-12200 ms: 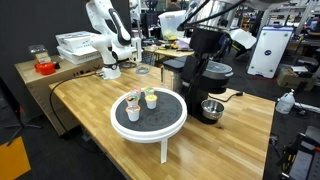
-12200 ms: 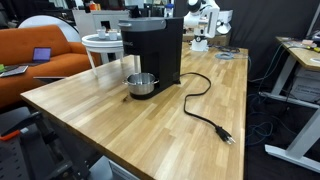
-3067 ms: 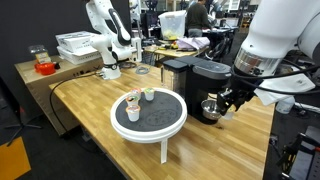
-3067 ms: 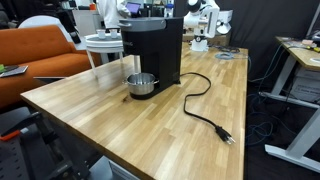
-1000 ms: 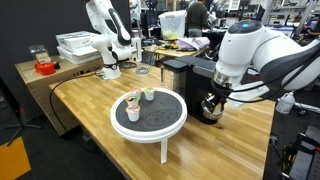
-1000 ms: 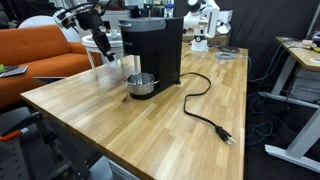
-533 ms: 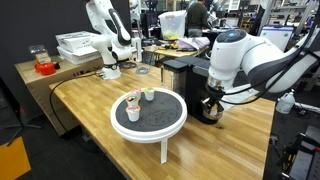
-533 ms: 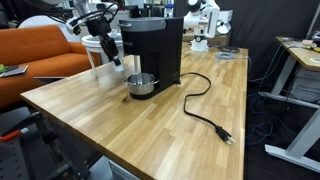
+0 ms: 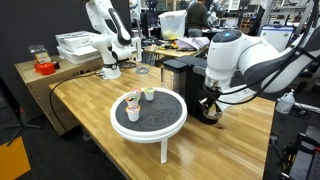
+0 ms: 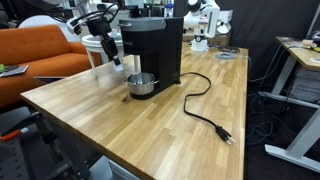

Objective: Put one cup in the silver pot

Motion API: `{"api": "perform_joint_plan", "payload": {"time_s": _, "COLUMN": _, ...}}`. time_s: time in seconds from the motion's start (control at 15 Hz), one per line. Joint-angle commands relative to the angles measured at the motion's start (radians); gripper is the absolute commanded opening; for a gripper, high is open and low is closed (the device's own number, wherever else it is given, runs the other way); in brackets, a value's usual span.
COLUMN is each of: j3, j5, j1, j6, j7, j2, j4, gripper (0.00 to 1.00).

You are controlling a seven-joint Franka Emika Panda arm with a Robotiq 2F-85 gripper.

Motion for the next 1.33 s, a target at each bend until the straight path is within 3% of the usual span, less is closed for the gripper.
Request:
{"api": "perform_joint_plan", "payload": {"time_s": 0.0, "j3": -0.014, "j5": 0.019, "j1": 0.018, "j6": 0.000, "j7": -0.006, "j2": -0.005, "j4": 0.000, "gripper": 0.52}}
{"api": "perform_joint_plan", "payload": {"time_s": 0.4, "j3": -0.014, "j5": 0.026, "j1": 0.021, "j6": 0.000, "j7": -0.005, "j2": -0.007, "j4": 0.000, "gripper": 0.52}}
{"api": "perform_joint_plan", "payload": {"time_s": 0.47, "j3": -0.018, "j5": 0.009, "j1": 0.025, "j6": -0.009, "j7": 0.006, "j2": -0.009, "j4": 0.000, "gripper": 0.27}}
{"api": "perform_joint_plan", "payload": {"time_s": 0.87, "j3": -0.026, "j5": -0.098, "j1": 0.047, "j6": -0.139, "j7": 0.067, "j2": -0.026, "j4": -0.012, "gripper": 0.27}}
{"api": "perform_joint_plan", "payload": {"time_s": 1.27, "j3": -0.013, "j5": -0.174, "j1": 0.036, "j6": -0.279, "j7": 0.045, "j2": -0.021, "j4": -0.003, "gripper": 0.27}}
